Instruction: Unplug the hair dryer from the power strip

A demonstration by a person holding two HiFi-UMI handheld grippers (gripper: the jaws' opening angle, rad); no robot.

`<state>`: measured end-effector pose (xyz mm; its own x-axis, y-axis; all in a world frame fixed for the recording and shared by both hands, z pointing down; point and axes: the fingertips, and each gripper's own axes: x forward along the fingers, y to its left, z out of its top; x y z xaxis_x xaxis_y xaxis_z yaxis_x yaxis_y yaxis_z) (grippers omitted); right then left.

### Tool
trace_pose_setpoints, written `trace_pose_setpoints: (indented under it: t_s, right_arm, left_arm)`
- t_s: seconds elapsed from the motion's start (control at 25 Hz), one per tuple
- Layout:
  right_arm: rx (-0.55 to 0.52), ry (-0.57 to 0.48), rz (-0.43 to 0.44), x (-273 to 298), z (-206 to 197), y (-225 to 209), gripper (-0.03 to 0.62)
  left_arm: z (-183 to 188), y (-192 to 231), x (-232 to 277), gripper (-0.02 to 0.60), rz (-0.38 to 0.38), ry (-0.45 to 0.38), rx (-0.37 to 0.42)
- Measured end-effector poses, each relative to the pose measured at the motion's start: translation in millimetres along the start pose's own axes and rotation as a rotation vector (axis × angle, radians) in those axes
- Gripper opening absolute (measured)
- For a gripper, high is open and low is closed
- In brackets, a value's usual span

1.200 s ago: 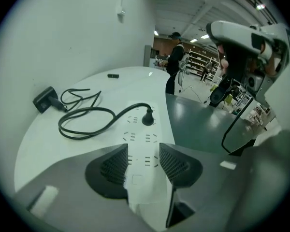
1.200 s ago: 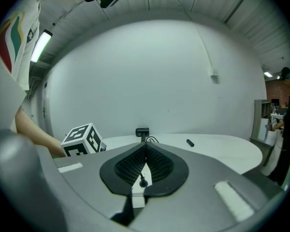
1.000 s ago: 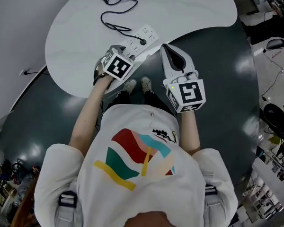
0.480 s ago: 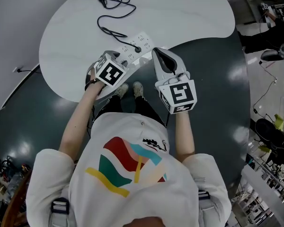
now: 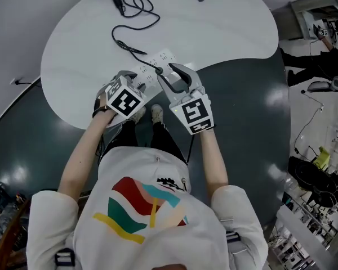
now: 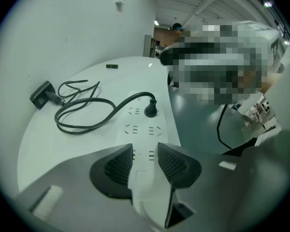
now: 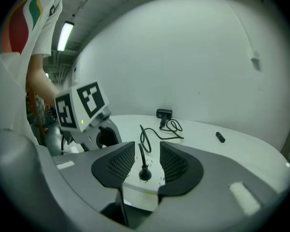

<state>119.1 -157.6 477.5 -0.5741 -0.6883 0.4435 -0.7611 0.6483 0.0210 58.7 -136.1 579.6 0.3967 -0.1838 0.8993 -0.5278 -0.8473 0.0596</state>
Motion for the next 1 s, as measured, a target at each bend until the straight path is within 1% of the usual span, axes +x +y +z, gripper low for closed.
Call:
trace_pose_setpoints:
  t_s: [0.08, 0.2, 0.36, 0.48, 0.6, 0.68, 0.84, 1.0]
  right_arm:
    - [-0.033, 0.048, 0.025, 16.9, -19.9, 1.9, 0.161]
    - [-0.039, 0.088, 0.051, 37.2, -36.9, 1.8, 0.161]
    - [-0.032, 0.076, 0.060, 49.8, -39.9, 0.4, 0.137]
    - [-0.064, 0.090, 0.078, 57.5, -49.3, 6.3, 0.118]
    - [-0.092, 0.090, 0.050, 59.6, -54.8, 4.6, 0.083]
    - [-0.082, 0.080, 0.038, 59.0, -52.9, 4.1, 0.078]
    - [-0.112, 0.102, 0.044, 60.0, -52.4, 5.7, 0.072]
    - [-0.062, 0.112, 0.067, 59.8, -51.4, 5.0, 0.067]
  left_arm:
    - [0.5, 0.6, 0.1, 0.163, -0.005, 0.017, 0.000]
    - [0.1, 2.8, -0.2, 0.163, -0.015, 0.045, 0.000]
    - [4.0, 6.0, 0.4, 0.161, -0.015, 0.051, -0.005]
    - [3.7, 6.4, 2.8, 0.161, -0.014, 0.059, -0.009]
    - [0.7, 4.9, 4.0, 0.160, -0.022, 0.086, -0.005]
    - [-1.1, 3.9, 3.3, 0.160, -0.032, 0.109, 0.002]
    - [-1.9, 4.5, 3.7, 0.155, -0.047, 0.141, 0.018]
    - [-1.6, 4.1, 5.2, 0.152, -0.061, 0.178, 0.038]
